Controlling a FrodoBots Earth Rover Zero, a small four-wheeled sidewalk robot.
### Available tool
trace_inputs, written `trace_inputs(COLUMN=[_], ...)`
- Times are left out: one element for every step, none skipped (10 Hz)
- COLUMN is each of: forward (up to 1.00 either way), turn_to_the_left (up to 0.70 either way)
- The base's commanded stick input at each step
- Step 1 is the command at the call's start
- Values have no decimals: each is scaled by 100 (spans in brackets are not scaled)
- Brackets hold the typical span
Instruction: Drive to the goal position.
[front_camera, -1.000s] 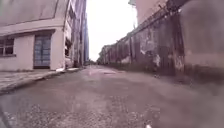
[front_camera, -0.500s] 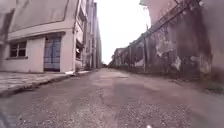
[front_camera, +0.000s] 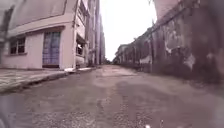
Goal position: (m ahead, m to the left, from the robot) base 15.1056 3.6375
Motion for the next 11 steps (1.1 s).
trace_inputs(forward=[100,100,100,100,100,100,100,100,100,100,100], turn_to_the_left=[2,2,2,2,2,2,2,2,2,2,2])
